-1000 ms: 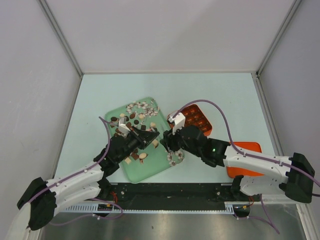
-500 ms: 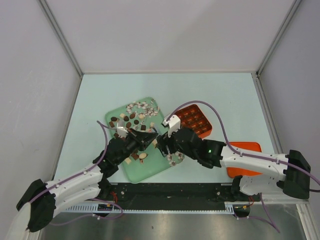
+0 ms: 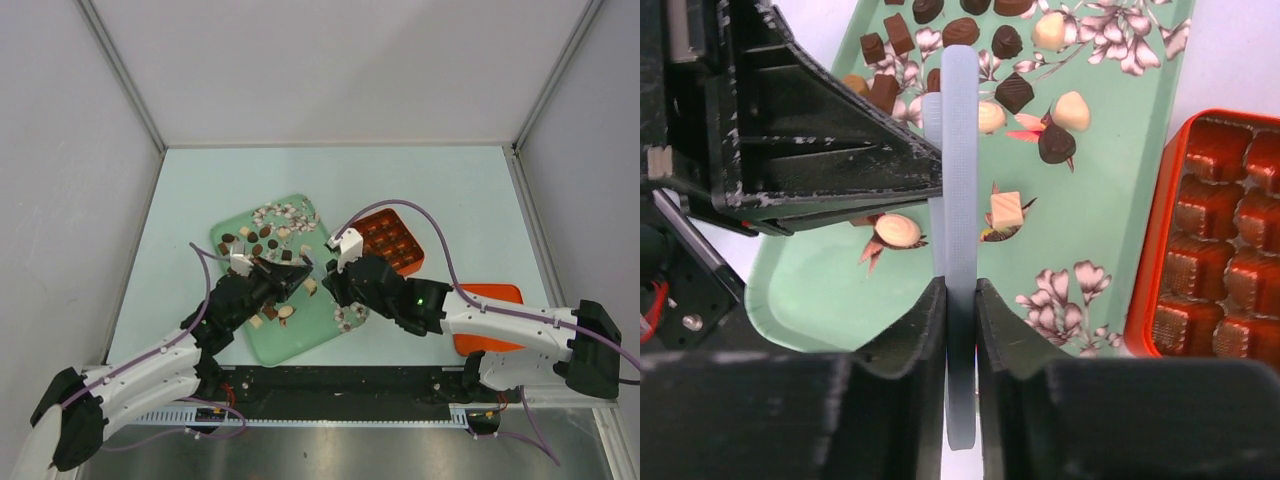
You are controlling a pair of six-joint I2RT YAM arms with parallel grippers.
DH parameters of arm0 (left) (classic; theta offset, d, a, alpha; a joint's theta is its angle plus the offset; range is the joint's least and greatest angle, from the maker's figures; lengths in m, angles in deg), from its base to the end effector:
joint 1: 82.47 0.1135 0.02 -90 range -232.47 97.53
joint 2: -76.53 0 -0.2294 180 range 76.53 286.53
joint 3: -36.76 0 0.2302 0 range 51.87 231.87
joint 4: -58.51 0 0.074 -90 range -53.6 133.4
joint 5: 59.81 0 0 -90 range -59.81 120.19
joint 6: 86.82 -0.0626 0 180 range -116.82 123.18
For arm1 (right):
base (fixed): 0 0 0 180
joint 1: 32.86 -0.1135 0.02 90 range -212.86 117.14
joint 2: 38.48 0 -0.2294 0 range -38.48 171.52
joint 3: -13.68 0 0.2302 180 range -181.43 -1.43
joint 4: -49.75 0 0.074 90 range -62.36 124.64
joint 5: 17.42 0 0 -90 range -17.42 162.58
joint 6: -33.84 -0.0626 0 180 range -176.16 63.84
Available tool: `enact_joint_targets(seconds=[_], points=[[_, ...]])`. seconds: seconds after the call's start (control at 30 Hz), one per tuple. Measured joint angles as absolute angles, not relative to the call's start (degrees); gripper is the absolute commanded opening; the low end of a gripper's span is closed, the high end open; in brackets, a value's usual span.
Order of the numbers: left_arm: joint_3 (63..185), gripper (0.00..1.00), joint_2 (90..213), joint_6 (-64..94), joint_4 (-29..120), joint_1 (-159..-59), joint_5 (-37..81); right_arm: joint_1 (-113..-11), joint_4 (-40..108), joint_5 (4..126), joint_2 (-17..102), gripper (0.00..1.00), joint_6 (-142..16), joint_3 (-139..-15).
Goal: Pack the chocolate
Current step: Adjust the clamp.
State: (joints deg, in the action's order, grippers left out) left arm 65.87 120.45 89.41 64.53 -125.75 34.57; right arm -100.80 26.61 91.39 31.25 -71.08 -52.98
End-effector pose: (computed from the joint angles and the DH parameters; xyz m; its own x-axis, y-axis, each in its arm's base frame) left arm 0.1577 -0.1419 0.1929 -0.6346 -0.7691 -0.0766 -0.0697 0.1557 -0.9853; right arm 0.1276 0.2611 0.2575 -0.3582 -0.2350 -0.9036 -0.7000 0.7080 0.0934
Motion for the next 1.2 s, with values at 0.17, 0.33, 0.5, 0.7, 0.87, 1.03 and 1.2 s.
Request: enact_joint_targets(seconds=[0.17,0.33,0.5,0.7,0.87,1.03,1.2], points=[[66.0,0.67,118.6,84.4,65.4,-125.8,34.7,-97.5,26.0,88.3,31.0,0.01,-74.4,-53.1],[64.2,0.95,112.8,78.7,69.7,-125.8,36.1,-89.9,26.3,80.8,28.2,0.00,-80.7,-52.3],[62.8,0.99,111.2,72.0,74.6,-125.8,37.2,-83.4,29.9,71.1,24.7,0.00,-87.5,-49.4],[63.6,0.99,118.4,66.6,80.5,-125.5,35.2,-79.7,36.8,59.9,24.2,0.00,-95.2,-46.0],[66.9,0.94,125.0,64.6,84.4,-125.2,32.4,-77.9,41.9,53.4,24.2,0.00,-100.3,-44.2],[67.7,0.87,127.1,64.5,88.3,-125.0,32.1,-76.7,45.4,49.3,24.5,0.00,-103.6,-43.1],[68.4,0.77,129.8,64.6,90.5,-124.9,32.1,-75.8,48.2,46.3,25.9,0.00,-106.3,-42.0]])
